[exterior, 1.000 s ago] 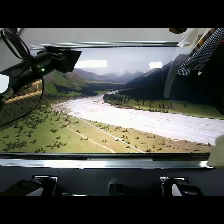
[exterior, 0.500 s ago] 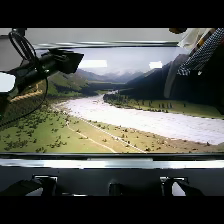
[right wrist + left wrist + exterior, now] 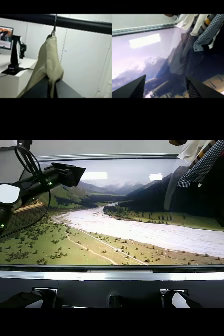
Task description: Fold the clothes and pants, and hang the long-sleeved shirts on hangers.
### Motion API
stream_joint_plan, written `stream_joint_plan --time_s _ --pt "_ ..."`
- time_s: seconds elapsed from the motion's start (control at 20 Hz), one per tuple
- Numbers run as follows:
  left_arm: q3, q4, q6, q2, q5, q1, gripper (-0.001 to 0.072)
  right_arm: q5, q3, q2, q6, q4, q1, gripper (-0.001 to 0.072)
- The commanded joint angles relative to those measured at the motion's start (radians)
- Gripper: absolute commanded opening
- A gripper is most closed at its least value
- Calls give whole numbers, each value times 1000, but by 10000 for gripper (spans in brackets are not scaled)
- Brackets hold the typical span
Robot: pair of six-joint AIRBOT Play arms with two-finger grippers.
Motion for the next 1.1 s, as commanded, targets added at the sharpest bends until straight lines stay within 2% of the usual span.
stream_joint_plan --time_s 0.0,0.3,0.45,0.5,0.55,0.6,0.65,0.75,0.85,0.95,1.0,1.05 --pt "0 0 0 -5 0 1 580 -17 5 -6 3 111 -96 22" --pt "0 0 0 -10 0 1 580 92 4 -22 -106 290 -122 25" --pt "0 0 0 -10 0 1 580 147 5 -13 -124 310 -122 45" --pt "0 0 0 -10 2 1 581 156 5 -2 -124 311 -122 181" --pt "0 0 0 -10 9 1 582 156 5 15 -124 311 -122 430" --pt "0 0 0 -9 19 1 604 151 5 36 -124 309 -122 555" --pt "0 0 -4 -8 31 1 606 134 5 64 -124 309 -122 557" --pt "1 0 -80 -3 53 7 607 58 5 132 -117 311 -122 557" --pt "1 0 -144 8 54 18 607 -115 5 201 -16 370 -122 557" --pt "1 5 -211 21 52 30 606 -364 4 228 11 595 -122 546" --pt "1 19 -253 27 51 38 605 -467 4 218 -27 750 -122 537" --pt "1 36 -290 34 39 47 604 -533 5 195 -112 952 -118 518"
